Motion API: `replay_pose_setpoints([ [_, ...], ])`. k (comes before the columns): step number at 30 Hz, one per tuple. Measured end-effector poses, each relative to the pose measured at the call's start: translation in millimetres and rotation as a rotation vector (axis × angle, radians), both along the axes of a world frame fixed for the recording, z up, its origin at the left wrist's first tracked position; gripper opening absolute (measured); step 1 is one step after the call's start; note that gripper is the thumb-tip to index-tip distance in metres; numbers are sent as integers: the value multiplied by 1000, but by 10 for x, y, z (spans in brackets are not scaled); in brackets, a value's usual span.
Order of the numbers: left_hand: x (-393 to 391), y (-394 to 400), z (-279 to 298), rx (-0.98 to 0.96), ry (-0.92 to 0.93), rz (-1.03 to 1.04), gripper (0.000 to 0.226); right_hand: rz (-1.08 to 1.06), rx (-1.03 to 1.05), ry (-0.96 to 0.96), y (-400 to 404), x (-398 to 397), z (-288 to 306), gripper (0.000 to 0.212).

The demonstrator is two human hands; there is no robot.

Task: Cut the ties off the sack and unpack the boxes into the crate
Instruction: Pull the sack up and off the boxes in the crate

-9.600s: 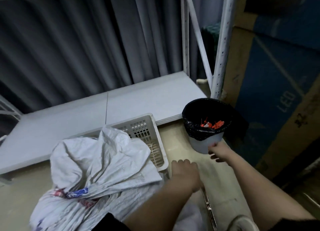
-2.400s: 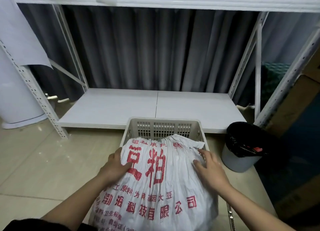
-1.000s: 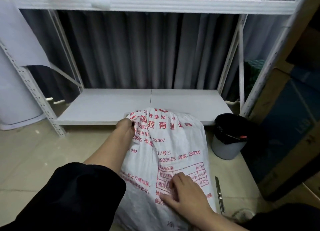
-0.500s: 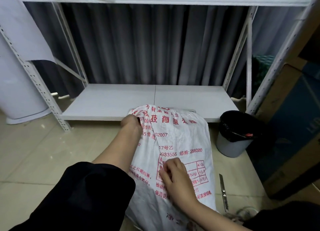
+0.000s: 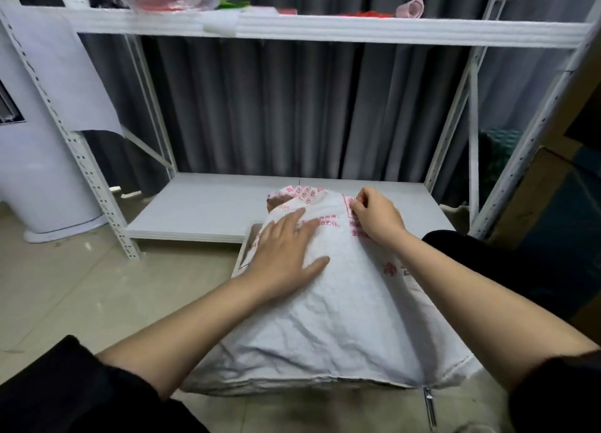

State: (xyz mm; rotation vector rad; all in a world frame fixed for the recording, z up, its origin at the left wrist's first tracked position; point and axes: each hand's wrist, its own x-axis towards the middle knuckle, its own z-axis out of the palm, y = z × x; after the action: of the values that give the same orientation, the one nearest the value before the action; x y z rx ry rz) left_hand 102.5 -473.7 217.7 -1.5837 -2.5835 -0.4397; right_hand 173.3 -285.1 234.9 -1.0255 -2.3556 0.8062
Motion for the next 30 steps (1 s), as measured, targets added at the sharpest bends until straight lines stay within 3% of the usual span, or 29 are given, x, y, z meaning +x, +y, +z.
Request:
replay_pose_setpoints([
  [4,337,-233,-332,-94,280,-165,96,-9,3,12,48,-175,76,17],
  [8,375,-311,-785,-196,441,-222,118,-7,90,-45,108,-383,106,14],
  [13,76,-12,-693,-130,447,-169,124,-51,112,-32,258,-471,85,14],
  [15,-37,108,-650,-99,458,-162,120,17,131,-41,268,-409,97,22],
  [19,-275,315,-473,-15,502,-167,96,291,439,-15,135,28,98,37],
  [22,-400,507,-278,53,504,-170,62,482,489,-271,58,482,78,60],
  [25,-501,654,-146,31,492,-86,43,454,601,-468,187,770,-32,85],
  [30,-689,848,-93,27,551,40,44,240,773,-335,509,749,-190,46],
])
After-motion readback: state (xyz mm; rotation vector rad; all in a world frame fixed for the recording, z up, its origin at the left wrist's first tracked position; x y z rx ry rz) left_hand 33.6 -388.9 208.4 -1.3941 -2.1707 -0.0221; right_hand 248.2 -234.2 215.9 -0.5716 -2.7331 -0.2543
